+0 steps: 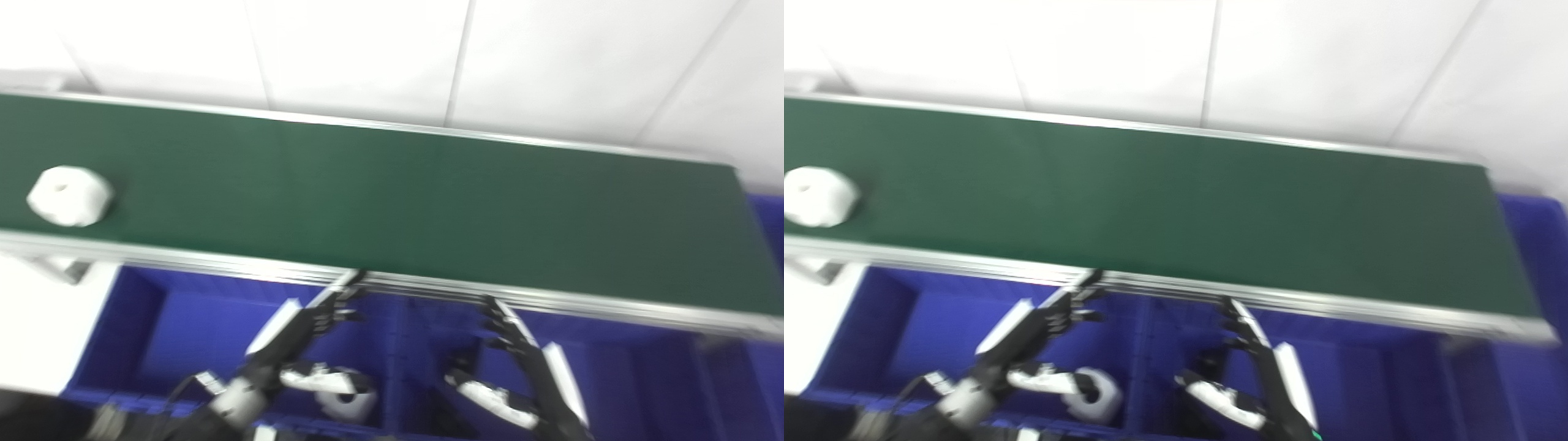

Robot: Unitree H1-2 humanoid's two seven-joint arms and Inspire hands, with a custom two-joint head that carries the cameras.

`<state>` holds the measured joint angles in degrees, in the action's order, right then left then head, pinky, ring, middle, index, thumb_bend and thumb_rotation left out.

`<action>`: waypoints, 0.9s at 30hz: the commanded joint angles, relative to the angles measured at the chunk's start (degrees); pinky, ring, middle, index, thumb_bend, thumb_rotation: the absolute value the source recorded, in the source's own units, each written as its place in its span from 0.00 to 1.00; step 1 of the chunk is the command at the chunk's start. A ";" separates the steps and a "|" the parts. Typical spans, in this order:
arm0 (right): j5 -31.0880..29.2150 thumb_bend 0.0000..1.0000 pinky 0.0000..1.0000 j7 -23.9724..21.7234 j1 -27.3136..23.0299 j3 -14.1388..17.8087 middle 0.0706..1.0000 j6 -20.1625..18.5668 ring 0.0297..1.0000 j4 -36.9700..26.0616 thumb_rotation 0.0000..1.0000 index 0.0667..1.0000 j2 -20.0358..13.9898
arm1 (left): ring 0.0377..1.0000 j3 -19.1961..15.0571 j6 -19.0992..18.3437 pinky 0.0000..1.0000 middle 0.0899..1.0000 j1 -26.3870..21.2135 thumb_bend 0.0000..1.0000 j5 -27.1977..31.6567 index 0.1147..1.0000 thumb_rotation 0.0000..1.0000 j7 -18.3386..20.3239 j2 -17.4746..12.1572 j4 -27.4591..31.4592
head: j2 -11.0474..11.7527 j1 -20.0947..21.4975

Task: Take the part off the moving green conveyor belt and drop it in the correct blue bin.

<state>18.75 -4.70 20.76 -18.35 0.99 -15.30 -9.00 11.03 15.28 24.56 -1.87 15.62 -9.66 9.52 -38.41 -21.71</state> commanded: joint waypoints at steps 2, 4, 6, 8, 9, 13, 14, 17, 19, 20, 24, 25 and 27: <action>-2.14 0.56 0.79 -0.11 -0.03 0.82 0.90 5.25 0.87 -0.01 0.37 0.94 -0.90 | 0.94 0.79 4.14 0.81 0.99 -0.59 0.72 -1.77 0.94 0.38 -1.24 0.94 -0.70 | 1.44 -2.15; -2.59 0.54 0.80 -0.06 -0.25 1.10 0.90 6.53 0.88 0.81 0.35 0.95 -1.32 | 0.94 1.14 4.77 0.81 0.99 -0.86 0.72 -3.10 0.94 0.39 -1.66 1.59 -1.42 | 2.06 -2.62; -2.67 0.53 0.79 0.15 -0.45 1.23 0.91 7.44 0.88 1.61 0.36 0.95 -1.50 | 0.95 1.55 4.96 0.81 0.99 -1.13 0.72 -4.02 0.95 0.39 -2.01 1.96 -1.72 | 2.31 -2.37; -2.49 0.53 0.78 0.29 -0.61 1.29 0.91 8.09 0.88 2.31 0.36 0.95 -1.52 | 0.95 1.75 5.28 0.82 1.00 -1.31 0.71 -4.42 0.95 0.39 -2.40 2.21 -2.24 | 2.73 -1.98; -2.34 0.52 0.78 0.30 -0.66 1.28 0.91 8.46 0.88 2.58 0.35 0.95 -1.54 | 0.95 1.80 5.47 0.82 1.00 -1.29 0.71 -4.47 0.95 0.39 -2.60 2.34 -2.49 | 3.13 -1.81; -1.77 0.52 0.79 0.43 -0.84 1.16 0.90 9.32 0.88 3.44 0.30 0.95 -1.42 | 0.96 1.90 6.50 0.82 0.99 -1.28 0.72 -4.28 0.95 0.39 -3.01 2.42 -3.39 | 4.08 -1.12; -1.65 0.52 0.79 0.43 -0.86 1.13 0.90 9.44 0.88 3.64 0.30 0.95 -1.40 | 0.96 1.93 6.83 0.82 0.99 -1.33 0.72 -4.61 0.95 0.39 -3.16 2.35 -3.60 | 4.31 -0.99; -1.30 0.52 0.79 0.41 -0.99 1.09 0.89 9.32 0.87 4.21 0.29 0.95 -1.17 | 0.95 1.93 7.79 0.82 0.99 -1.56 0.72 -5.15 0.95 0.40 -3.55 2.26 -4.41 | 5.58 -0.30; -0.98 0.53 0.78 0.53 -1.13 1.01 0.89 9.28 0.87 4.78 0.29 0.94 -0.85 | 0.95 1.83 8.81 0.81 0.99 -1.85 0.71 -5.12 0.95 0.40 -3.71 2.16 -5.37 | 6.63 0.24; -0.77 0.53 0.78 0.64 -1.25 0.93 0.89 9.38 0.87 5.15 0.28 0.94 -0.67 | 0.95 1.75 9.37 0.81 0.99 -2.03 0.71 -5.00 0.94 0.39 -3.78 2.06 -5.92 | 7.48 0.74; -0.20 0.55 0.75 1.02 -1.59 0.88 0.88 9.42 0.85 6.24 0.26 0.92 0.05 | 0.94 1.67 10.79 0.81 0.99 -2.68 0.72 -2.79 0.94 0.37 -3.66 2.00 -7.35 | 8.30 1.29; -0.37 0.55 0.75 0.93 -1.69 0.92 0.88 9.26 0.85 6.41 0.25 0.92 0.23 | 0.94 1.64 11.01 0.80 0.99 -2.87 0.73 -2.46 0.94 0.37 -3.66 1.97 -7.52 | 8.44 1.37; -0.28 0.56 0.74 1.01 -1.97 0.94 0.87 9.57 0.85 6.92 0.23 0.92 0.55 | 0.94 1.54 11.28 0.80 0.99 -3.23 0.73 -1.77 0.95 0.38 -3.69 1.79 -7.52 | 8.58 1.43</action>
<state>18.77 -4.33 19.43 -17.32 7.34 -7.67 -8.87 12.83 23.75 21.85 -4.76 12.23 -7.43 0.95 -29.79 -20.22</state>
